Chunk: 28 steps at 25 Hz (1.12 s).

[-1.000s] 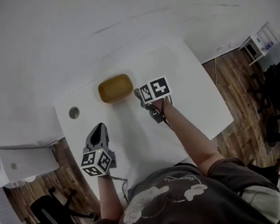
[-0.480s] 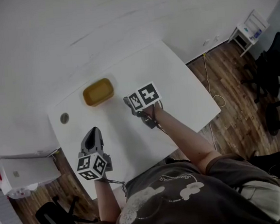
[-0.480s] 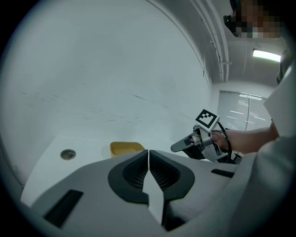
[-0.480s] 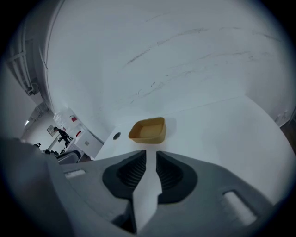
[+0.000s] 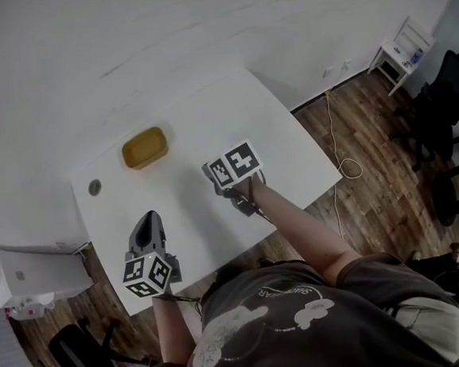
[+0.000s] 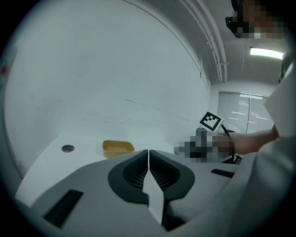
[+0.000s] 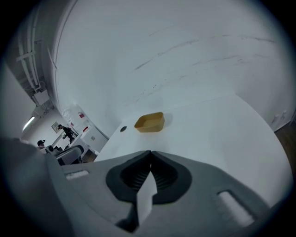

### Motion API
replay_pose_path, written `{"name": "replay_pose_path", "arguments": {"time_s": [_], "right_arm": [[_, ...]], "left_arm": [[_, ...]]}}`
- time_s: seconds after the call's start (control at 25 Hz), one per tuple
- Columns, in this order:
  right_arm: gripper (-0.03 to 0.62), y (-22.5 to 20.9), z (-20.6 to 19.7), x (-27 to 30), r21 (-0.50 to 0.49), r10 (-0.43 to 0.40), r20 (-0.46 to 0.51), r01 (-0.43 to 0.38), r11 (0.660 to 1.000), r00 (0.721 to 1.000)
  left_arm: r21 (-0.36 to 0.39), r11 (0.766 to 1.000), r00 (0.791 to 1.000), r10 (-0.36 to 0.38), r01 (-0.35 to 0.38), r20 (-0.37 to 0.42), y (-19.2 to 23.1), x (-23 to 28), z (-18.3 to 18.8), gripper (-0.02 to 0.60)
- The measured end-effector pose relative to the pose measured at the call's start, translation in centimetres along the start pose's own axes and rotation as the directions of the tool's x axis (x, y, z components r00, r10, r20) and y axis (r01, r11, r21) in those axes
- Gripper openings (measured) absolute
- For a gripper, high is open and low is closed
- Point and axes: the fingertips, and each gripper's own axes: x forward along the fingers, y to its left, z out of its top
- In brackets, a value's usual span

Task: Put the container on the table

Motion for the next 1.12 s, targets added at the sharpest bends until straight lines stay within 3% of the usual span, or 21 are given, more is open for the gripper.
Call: {"name": "replay_pose_path", "arguments": {"time_s": [0.48, 0.8, 1.12], "right_arm": [[0.0, -1.4, -6.6, -9.1, -0.051, 0.06, -0.009, -0.061, 0.997, 0.998], [0.0, -1.2, -10.7, -12.4, -0.077, 0.102, -0.021, -0.103, 0.992, 0.995], [-0.002, -0.4, -12.3, -14.1, -0.09, 0.123, -0.015, -0.124, 0.988, 0.992]], "left_arm": [[0.004, 1.0, 1.0, 0.019, -0.019, 0.019, -10.4, -3.9, -3.2, 0.011], [-0.023, 0.998, 0.997, 0.063, -0.063, 0.035, -14.2, -7.1, -5.5, 0.011], [0.001, 0.998, 0.998, 0.066, -0.066, 0.021, -16.1, -8.9, -6.1, 0.011]]}}
